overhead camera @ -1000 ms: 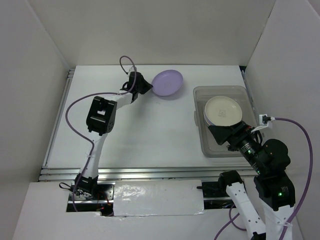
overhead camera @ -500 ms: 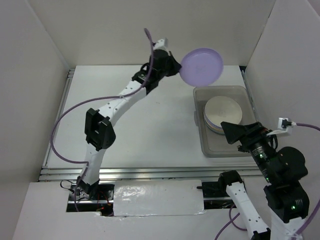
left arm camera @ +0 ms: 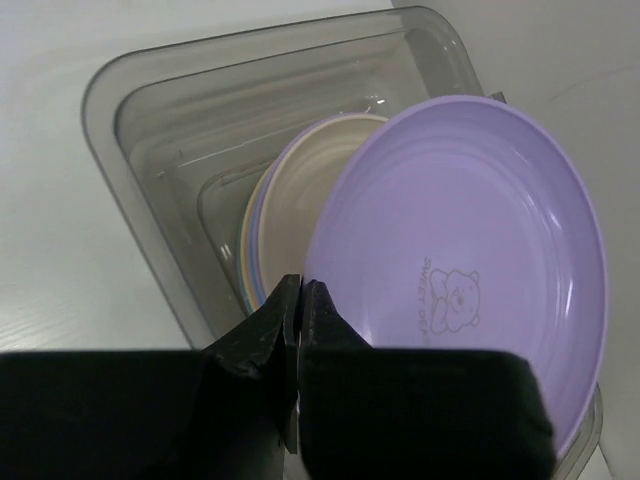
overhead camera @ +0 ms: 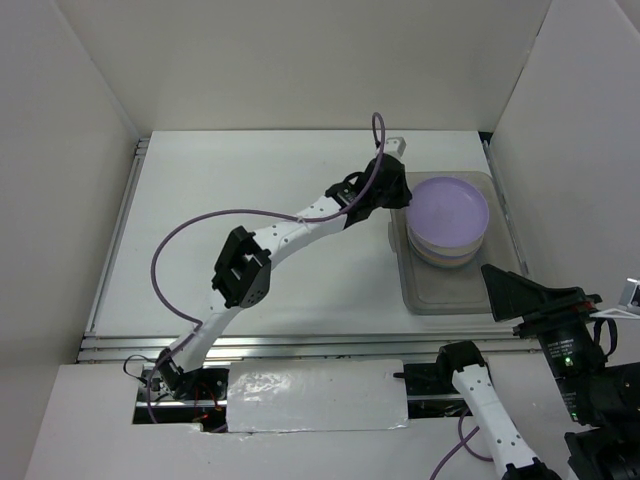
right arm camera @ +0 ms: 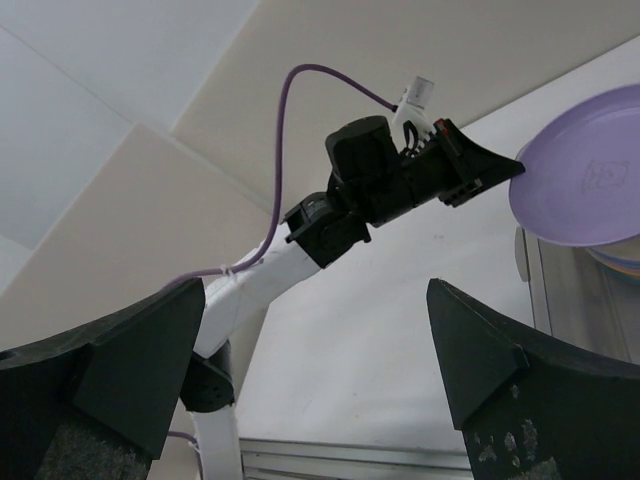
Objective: Place the plates into the plastic bin on the countertop
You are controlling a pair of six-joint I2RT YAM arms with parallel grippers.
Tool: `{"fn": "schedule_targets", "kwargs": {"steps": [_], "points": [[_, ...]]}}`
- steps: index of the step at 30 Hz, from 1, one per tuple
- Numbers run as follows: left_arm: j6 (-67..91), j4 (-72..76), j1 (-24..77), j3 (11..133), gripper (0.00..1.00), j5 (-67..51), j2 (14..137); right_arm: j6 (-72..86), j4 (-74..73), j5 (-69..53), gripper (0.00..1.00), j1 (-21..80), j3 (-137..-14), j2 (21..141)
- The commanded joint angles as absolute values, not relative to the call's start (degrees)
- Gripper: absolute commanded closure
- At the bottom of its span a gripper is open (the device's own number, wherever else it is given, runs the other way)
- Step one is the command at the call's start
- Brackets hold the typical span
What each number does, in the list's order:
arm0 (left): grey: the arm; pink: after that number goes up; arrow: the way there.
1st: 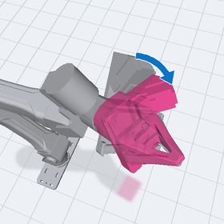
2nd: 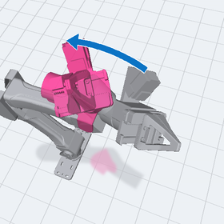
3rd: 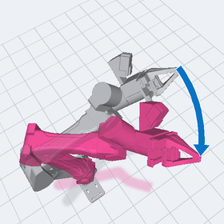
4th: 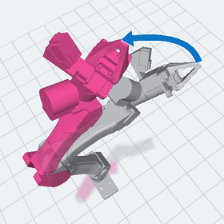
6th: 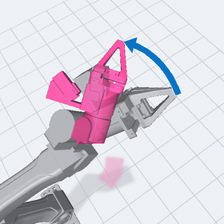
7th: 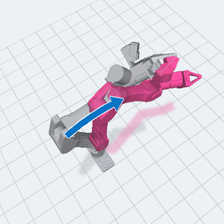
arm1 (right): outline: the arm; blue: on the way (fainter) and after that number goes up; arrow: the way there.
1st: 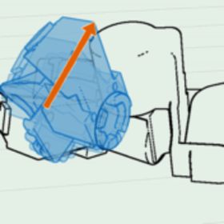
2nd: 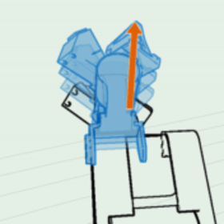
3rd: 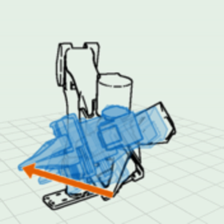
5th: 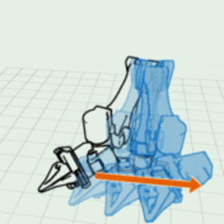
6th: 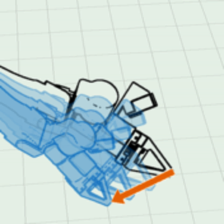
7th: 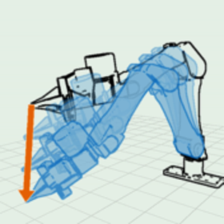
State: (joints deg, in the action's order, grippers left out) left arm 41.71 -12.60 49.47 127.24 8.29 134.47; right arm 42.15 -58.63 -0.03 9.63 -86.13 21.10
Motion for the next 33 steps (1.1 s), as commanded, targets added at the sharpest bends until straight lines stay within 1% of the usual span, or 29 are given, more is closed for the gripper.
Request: {"fn": "schedule_targets", "kwargs": {"steps": [1,4,5,6,7,8,9,10,12,14,17,18,20,22,24,25,27,28,30,31,32,33], "points": [[41.65,-9.32,50.80,133.15,1.00,9.41,135.87,40.78,-61.61,0.88,0.00,10.10,-87.89,20.92],[43.85,-7.03,50.54,133.59,0.99,6.16,138.33,40.69,-61.87,0.53,0.00,10.11,-88.07,20.92],[44.38,-7.99,50.54,134.38,0.80,5.98,138.86,40.78,-61.61,0.53,0.00,10.19,-87.81,20.66],[44.82,-8.52,50.54,135.60,0.67,5.98,139.22,40.78,-61.52,0.44,0.00,10.28,-87.72,20.48],[45.17,-8.96,50.62,135.53,0.46,6.50,138.78,40.87,-61.26,0.35,0.00,10.28,-87.63,20.57],[45.26,-9.14,50.80,135.01,0.36,6.85,138.26,40.78,-61.26,0.26,0.00,10.37,-87.63,20.65],[45.09,-9.23,50.97,133.09,0.08,8.16,137.38,40.69,-61.43,0.26,0.00,10.55,-87.71,20.83],[45.00,-9.23,51.06,131.85,0.01,8.87,134.94,40.52,-61.52,0.26,0.00,10.63,-87.80,21.53],[44.39,-8.88,51.42,128.00,0.01,11.15,132.20,39.64,-61.26,0.26,0.00,10.81,-87.89,22.32],[43.86,-10.36,51.59,126.65,0.01,13.26,128.25,37.20,-62.13,-1.58,0.00,10.81,-88.33,23.64],[41.94,-17.29,52.12,126.73,0.01,19.23,122.89,31.93,-66.33,-0.97,0.00,10.81,-90.78,28.73],[41.05,-21.66,52.29,126.91,0.01,23.86,120.09,30.69,-67.31,-0.18,0.00,10.55,-91.31,30.92],[38.42,-26.25,52.65,127.35,0.01,27.49,117.35,26.73,-69.33,2.27,0.00,10.46,-92.54,32.16],[36.92,-34.43,52.30,127.10,0.01,31.63,112.78,23.30,-71.27,6.75,0.00,10.45,-94.12,33.57],[36.04,-39.35,51.95,125.52,0.01,34.09,106.83,23.21,-71.46,12.37,0.00,13.78,-94.31,34.01],[35.95,-43.46,51.86,122.90,0.01,37.32,104.70,22.94,-72.50,14.05,0.00,15.89,-95.09,34.54],[36.30,-47.61,51.77,120.16,0.01,39.45,97.76,23.03,-73.04,17.30,0.00,17.48,-95.71,34.54],[37.60,-52.25,51.85,117.36,0.01,42.16,95.56,22.24,-72.86,17.31,0.00,19.14,-95.63,34.28],[38.93,-56.40,52.64,113.92,0.01,44.72,87.92,22.06,-73.39,18.10,0.00,20.56,-95.80,33.84],[41.02,-60.25,52.82,109.99,0.01,46.22,85.28,22.32,-74.17,18.98,0.00,21.18,-96.06,33.75],[41.83,-61.68,53.00,107.69,0.01,47.71,79.51,22.41,-74.27,19.68,0.00,22.40,-96.15,33.23],[42.27,-62.83,53.17,105.49,0.01,48.07,76.41,22.41,-74.44,20.30,0.00,22.76,-96.50,32.79]]}}
